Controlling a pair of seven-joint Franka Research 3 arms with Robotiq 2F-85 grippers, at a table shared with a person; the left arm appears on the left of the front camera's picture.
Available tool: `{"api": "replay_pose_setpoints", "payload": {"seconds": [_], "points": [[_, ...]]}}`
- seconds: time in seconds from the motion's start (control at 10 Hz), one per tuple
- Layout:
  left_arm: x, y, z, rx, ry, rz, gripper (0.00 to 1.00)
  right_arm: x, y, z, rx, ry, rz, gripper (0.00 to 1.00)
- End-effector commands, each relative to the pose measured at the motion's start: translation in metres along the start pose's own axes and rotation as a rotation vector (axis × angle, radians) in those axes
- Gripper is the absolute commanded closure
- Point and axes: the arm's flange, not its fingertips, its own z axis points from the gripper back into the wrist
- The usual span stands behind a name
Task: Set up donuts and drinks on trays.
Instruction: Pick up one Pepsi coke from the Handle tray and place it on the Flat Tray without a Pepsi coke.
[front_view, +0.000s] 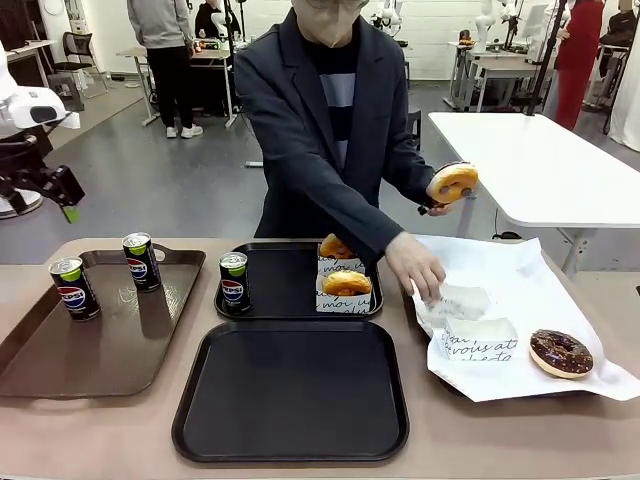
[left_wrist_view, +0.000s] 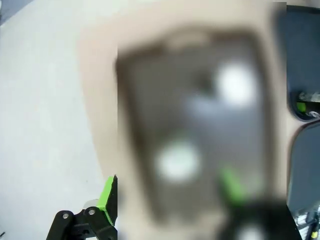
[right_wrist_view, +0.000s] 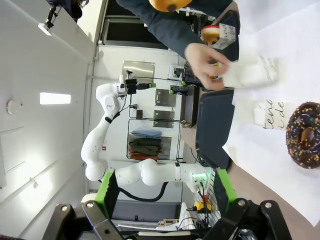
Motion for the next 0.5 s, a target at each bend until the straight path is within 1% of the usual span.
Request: {"api": "replay_pose_setpoints", "payload": {"seconds": [0.0, 0.1, 0.2, 0.3, 0.4], "points": [[-0.002, -0.011, 0.008, -0.148, 0.025, -0.016, 0.00, 0.000, 0.000, 0.000, 0.013, -0.003, 0.015, 0.00], [-0.002, -0.013, 0.016, -0.168, 0.030, -0.003, 0.00, 0.000, 0.000, 0.000, 0.013, -0.003, 0.015, 0.00], [-0.009, -0.015, 0.017, -0.142, 0.039, 0.033, 0.00, 0.000, 0.000, 0.000, 0.013, -0.003, 0.015, 0.00], [-0.015, -0.017, 0.010, -0.133, 0.061, 0.026, 0.00, 0.000, 0.000, 0.000, 0.013, -0.003, 0.015, 0.00], [-0.026, -0.019, -0.006, -0.134, 0.079, 0.017, 0.00, 0.000, 0.000, 0.000, 0.013, -0.003, 0.015, 0.00]]}}
